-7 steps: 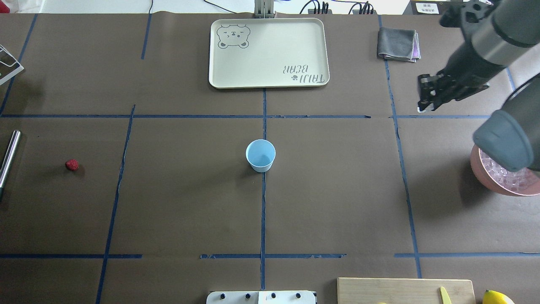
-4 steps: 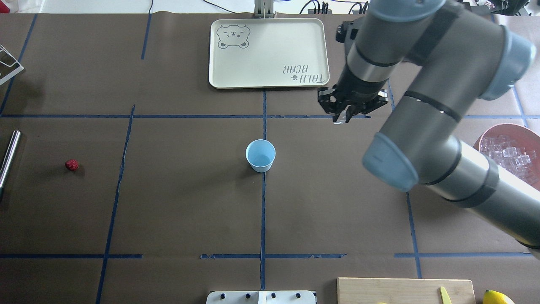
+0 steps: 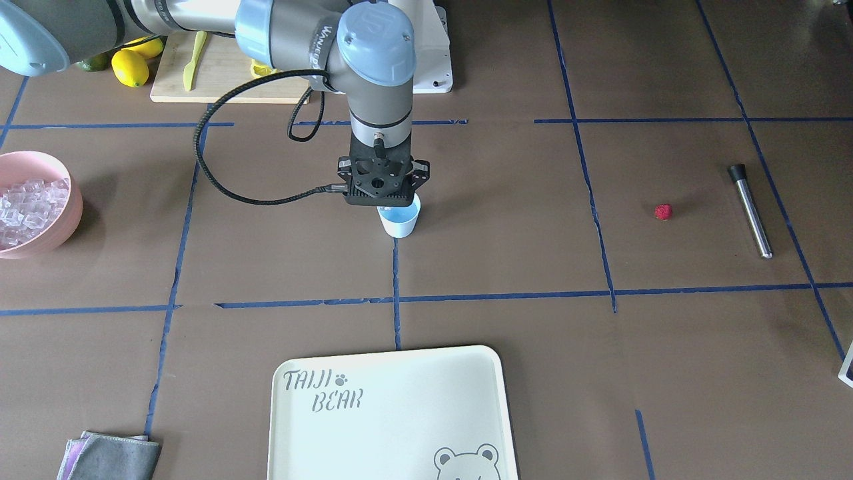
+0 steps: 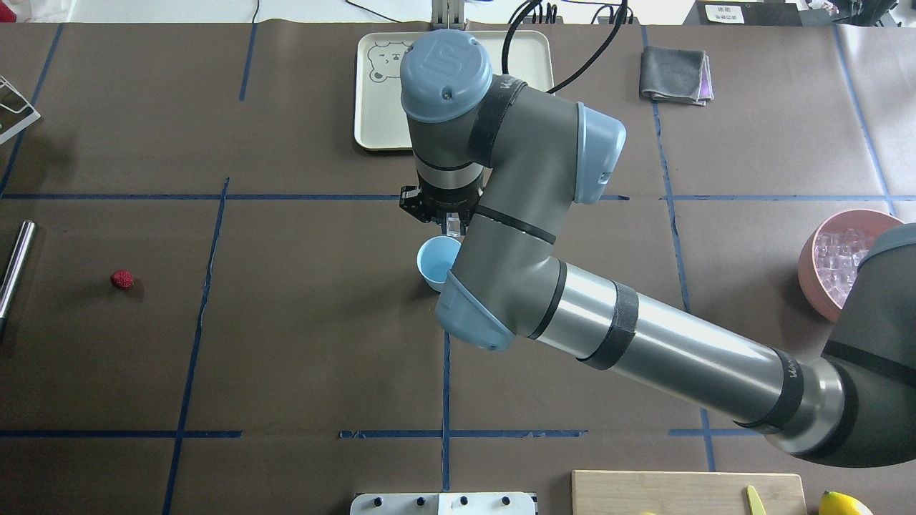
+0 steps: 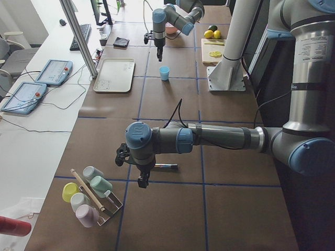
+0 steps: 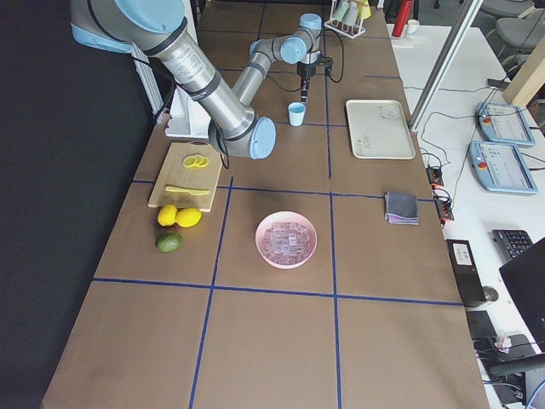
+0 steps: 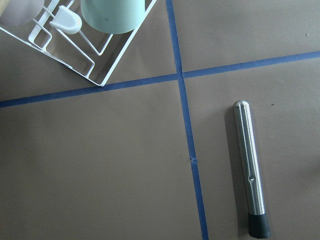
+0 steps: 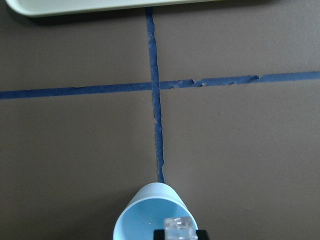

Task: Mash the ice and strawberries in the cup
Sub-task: 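Lower the right gripper over the blue cup and release the ice cube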

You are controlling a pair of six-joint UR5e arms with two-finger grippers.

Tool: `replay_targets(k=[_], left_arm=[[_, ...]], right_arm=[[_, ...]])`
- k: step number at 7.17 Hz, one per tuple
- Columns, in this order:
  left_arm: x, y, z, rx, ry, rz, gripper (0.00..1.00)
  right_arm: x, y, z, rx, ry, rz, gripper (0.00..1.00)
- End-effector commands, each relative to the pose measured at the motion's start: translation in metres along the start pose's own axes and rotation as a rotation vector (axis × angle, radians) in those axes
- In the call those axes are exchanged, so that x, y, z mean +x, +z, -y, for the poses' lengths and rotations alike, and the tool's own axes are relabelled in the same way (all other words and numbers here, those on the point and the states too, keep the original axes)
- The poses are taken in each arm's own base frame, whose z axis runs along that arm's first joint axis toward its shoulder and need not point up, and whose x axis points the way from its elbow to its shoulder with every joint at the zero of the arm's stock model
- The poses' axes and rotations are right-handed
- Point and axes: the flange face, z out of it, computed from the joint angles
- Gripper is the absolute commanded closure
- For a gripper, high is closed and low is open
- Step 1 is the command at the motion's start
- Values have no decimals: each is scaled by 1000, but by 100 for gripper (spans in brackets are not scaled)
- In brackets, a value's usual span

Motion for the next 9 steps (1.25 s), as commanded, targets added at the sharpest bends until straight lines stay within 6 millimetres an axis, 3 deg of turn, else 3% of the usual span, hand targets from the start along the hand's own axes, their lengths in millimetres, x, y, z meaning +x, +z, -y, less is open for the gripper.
replay_targets(k=[1, 4, 6, 7, 9], left_arm=[[0, -1, 1, 2, 0, 1, 0], [0, 0, 1, 1, 1, 0, 0], [0, 0, 1, 1, 1, 0, 0], [1, -1, 2, 2, 2, 1, 0], [0, 0, 1, 1, 0, 0, 0]], right_arm=[[-9, 17, -10, -12, -11, -18, 99], [-15, 22, -19, -21, -22, -18, 97], [-15, 23, -20, -23, -25, -18, 88], [-15, 22, -20, -23, -27, -16, 77], [-15, 23, -20, -23, -26, -18, 32]])
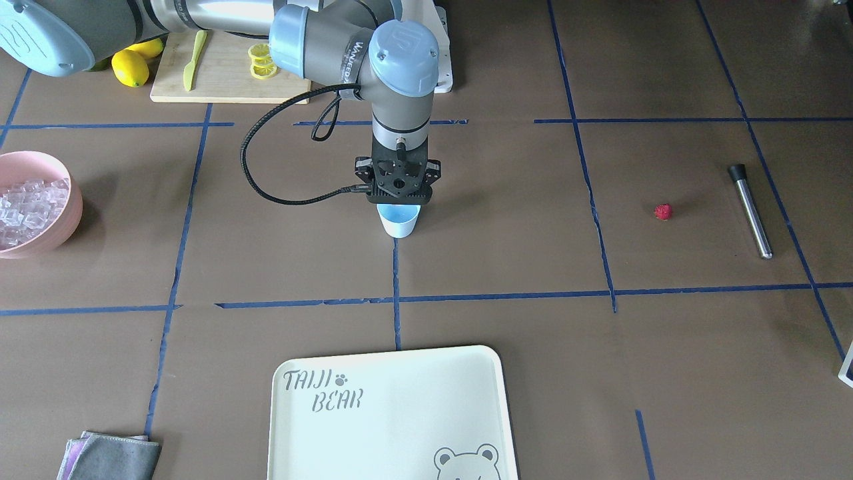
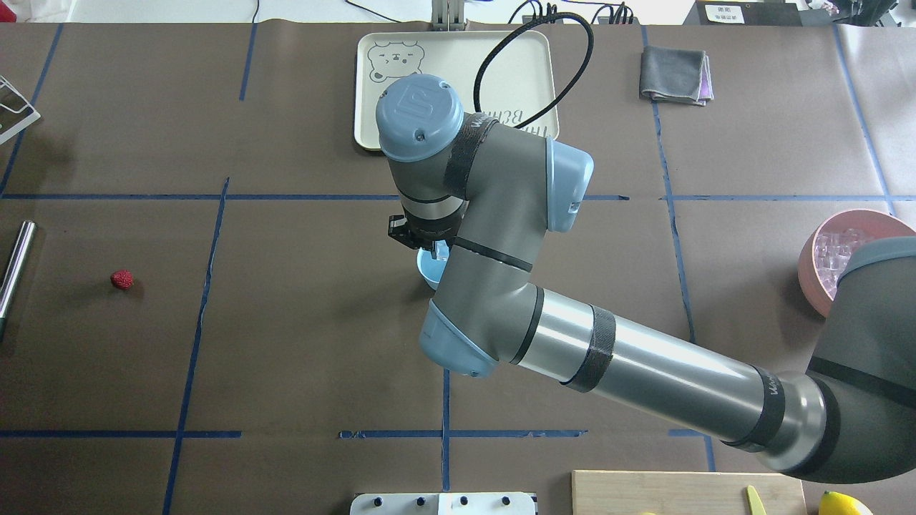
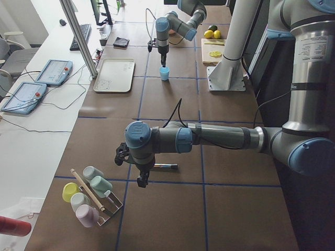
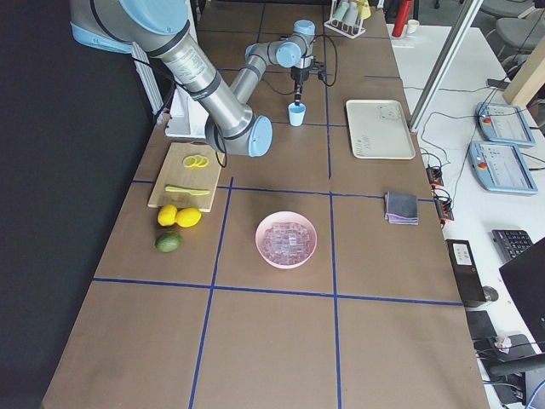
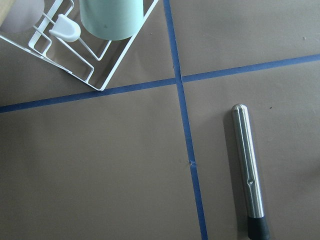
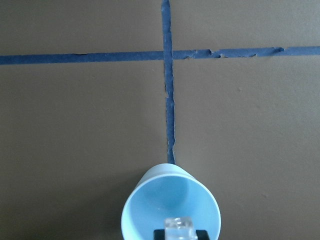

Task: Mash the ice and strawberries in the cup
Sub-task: 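Lower the right gripper over the blue cup and release the ice cube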

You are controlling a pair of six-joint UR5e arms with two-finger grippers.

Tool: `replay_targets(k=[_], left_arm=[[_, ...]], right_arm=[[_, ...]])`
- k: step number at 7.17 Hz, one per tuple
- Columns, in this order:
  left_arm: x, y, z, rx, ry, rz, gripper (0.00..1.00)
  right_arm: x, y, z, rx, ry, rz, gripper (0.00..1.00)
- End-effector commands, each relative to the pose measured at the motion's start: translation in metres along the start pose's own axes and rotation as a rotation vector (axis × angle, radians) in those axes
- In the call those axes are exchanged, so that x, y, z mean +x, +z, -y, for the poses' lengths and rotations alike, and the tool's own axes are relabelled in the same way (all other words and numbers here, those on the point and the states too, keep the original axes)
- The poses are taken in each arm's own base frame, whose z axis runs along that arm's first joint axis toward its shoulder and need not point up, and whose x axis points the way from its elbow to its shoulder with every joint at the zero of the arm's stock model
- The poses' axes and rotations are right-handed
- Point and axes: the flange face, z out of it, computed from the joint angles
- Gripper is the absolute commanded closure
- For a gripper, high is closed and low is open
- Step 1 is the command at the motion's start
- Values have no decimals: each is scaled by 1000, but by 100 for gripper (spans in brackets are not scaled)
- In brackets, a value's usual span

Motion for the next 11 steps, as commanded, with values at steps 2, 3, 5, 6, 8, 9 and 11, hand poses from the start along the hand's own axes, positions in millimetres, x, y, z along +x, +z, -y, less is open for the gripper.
replay_targets(k=[2, 3, 5, 6, 8, 9, 11], left_arm=[[0, 0, 0, 0, -1, 0, 0], [0, 0, 0, 0, -1, 0, 0], [0, 0, 0, 0, 1, 0, 0], [0, 0, 0, 0, 1, 0, 0], [0, 0, 0, 0, 1, 0, 0], [0, 0, 0, 0, -1, 0, 0], [1, -1, 1, 2, 2, -1, 0]], right_arm=[[1, 1, 0, 1, -1, -1, 23], [1, 1, 0, 1, 1, -1, 19], [0, -1, 0, 2, 0, 1, 2], [0, -1, 0, 2, 0, 1, 2], [-2, -6, 0, 12, -7, 25, 2], [5, -26, 7, 36, -4, 53, 1], [101, -71, 11, 104, 31, 110, 1]])
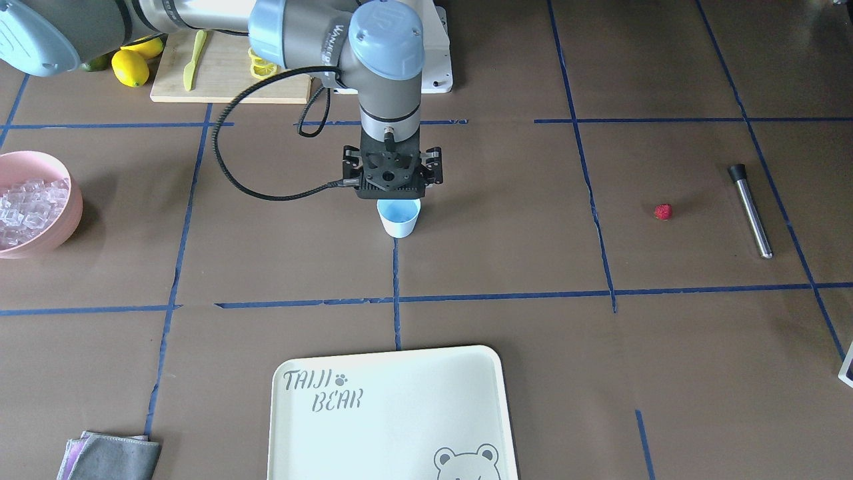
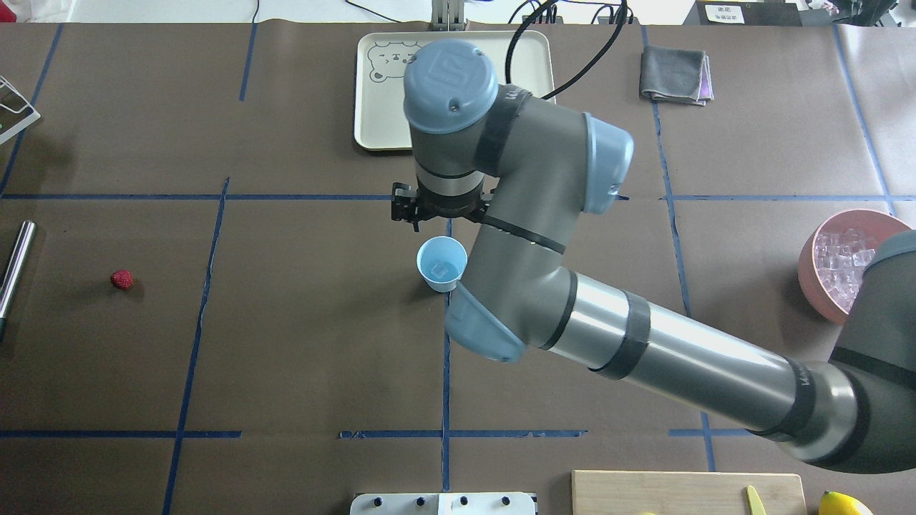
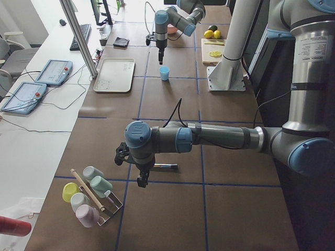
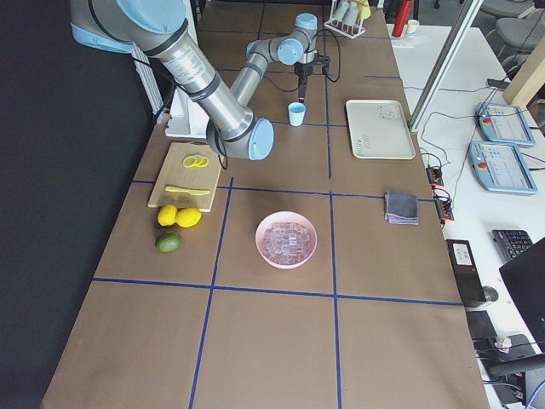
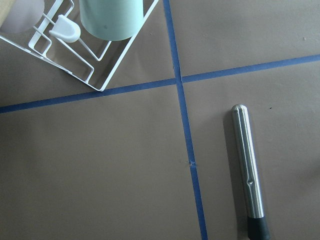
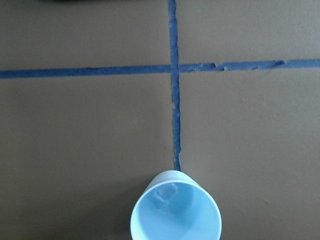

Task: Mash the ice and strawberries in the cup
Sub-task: 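Move the empty right gripper back over the pink bowl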

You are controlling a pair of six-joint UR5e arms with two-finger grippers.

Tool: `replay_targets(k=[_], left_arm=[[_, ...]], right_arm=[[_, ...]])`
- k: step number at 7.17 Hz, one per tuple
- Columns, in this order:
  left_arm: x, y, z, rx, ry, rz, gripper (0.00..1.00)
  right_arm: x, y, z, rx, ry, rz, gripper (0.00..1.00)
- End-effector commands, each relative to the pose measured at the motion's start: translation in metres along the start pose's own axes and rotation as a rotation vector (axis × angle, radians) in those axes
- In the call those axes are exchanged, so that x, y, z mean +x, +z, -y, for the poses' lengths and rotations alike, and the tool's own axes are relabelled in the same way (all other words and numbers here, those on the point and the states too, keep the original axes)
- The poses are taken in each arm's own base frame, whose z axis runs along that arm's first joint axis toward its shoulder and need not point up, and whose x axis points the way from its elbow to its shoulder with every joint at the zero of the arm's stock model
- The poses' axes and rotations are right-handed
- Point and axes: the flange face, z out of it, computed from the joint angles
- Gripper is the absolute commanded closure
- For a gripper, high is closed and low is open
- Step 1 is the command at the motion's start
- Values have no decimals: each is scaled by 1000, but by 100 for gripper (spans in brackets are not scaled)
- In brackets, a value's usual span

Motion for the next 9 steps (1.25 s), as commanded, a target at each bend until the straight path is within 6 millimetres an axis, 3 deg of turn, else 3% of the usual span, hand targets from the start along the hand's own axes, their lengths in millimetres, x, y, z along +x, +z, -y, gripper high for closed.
replay_targets(k=[1, 2, 4, 5, 6, 7, 9], left_arm=[[1, -1, 0, 2, 2, -1, 0], [3, -3, 1, 5, 5, 0, 0], [4, -4, 2, 9, 9, 1, 0], [8, -8, 1, 15, 14, 2, 0], [9, -9, 2, 16, 16, 2, 0], [10, -10, 2, 18, 18, 3, 0], [13, -13, 3, 25, -9, 4, 0]], right_arm=[[129, -54, 1, 67, 43, 47, 1], [191, -74, 6, 51, 69, 64, 1], [312, -85, 2, 69, 17, -3, 1], [384, -91, -2, 50, -20, -44, 1], [441, -103, 2, 11, -41, -25, 1], [494, -101, -7, -15, -65, -41, 1], [549, -68, -21, 0, -103, -38, 1]])
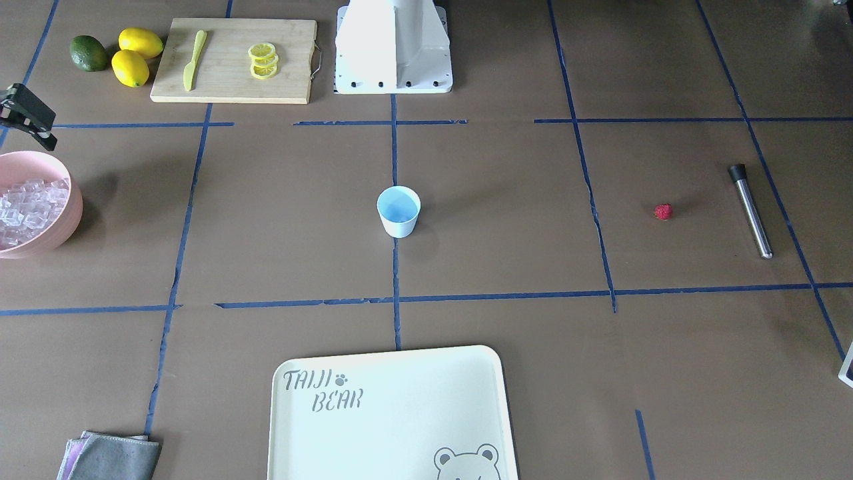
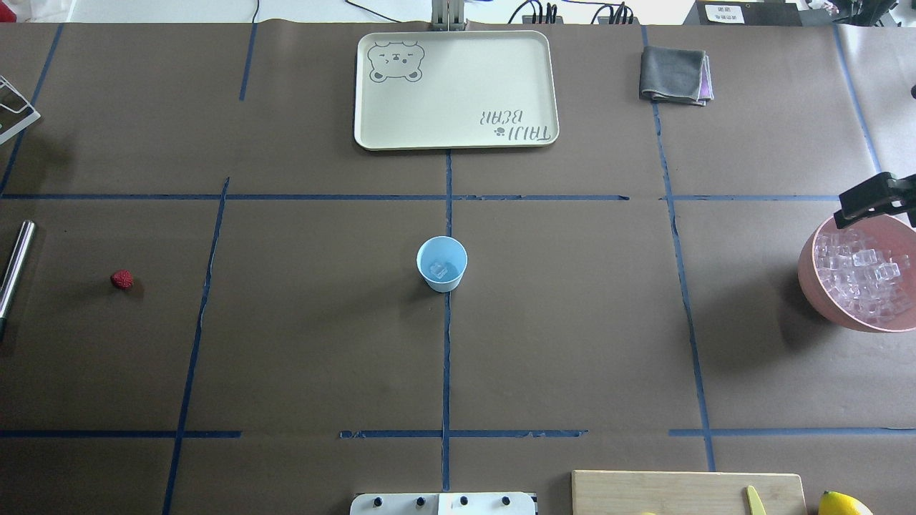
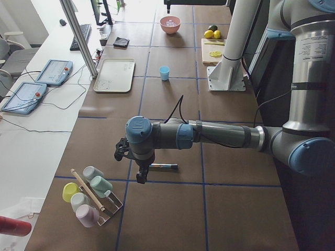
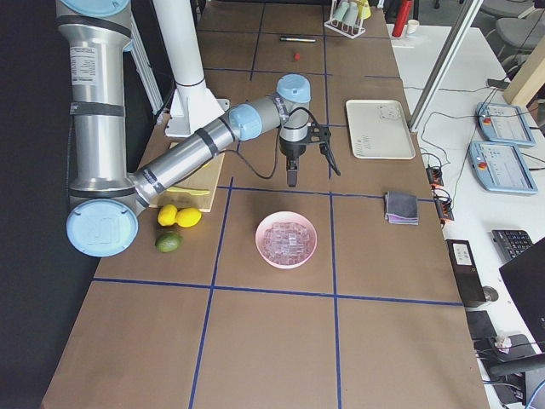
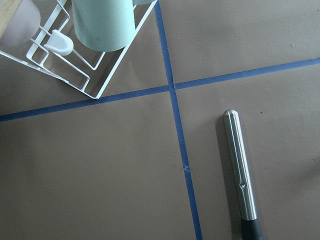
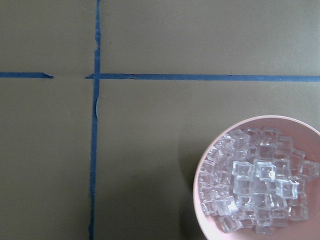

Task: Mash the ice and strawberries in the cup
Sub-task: 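Lower the right gripper into the ice and grasp another cube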

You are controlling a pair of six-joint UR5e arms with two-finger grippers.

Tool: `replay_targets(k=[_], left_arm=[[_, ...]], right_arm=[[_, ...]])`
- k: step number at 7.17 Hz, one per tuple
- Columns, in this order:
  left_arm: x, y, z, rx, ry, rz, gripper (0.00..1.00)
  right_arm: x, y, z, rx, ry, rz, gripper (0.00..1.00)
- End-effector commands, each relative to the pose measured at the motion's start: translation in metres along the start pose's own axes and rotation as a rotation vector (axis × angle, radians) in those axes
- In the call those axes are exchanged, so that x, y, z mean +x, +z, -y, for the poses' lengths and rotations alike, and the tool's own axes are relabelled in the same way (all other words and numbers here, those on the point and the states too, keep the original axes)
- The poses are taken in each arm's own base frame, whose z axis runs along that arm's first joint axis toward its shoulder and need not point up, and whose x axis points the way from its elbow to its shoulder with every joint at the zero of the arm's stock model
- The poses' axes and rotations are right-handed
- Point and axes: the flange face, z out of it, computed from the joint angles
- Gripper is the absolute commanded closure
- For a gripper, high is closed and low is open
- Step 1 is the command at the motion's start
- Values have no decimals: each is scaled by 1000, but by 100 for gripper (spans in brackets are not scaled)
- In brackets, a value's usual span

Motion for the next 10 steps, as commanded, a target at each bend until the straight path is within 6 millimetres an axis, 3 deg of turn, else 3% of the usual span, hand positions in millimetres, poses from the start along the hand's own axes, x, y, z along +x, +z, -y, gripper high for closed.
replay_targets(k=[1, 5, 10], left_arm=[[3, -3, 0, 6, -10, 1, 0], [5, -5, 0, 10, -9, 2, 0], [7, -7, -4, 14, -7, 3, 0]], right_arm=[[60, 48, -10, 10, -15, 5, 1], [106, 108, 1, -59, 31, -38, 5], [111, 132, 8, -91, -29, -64, 14]])
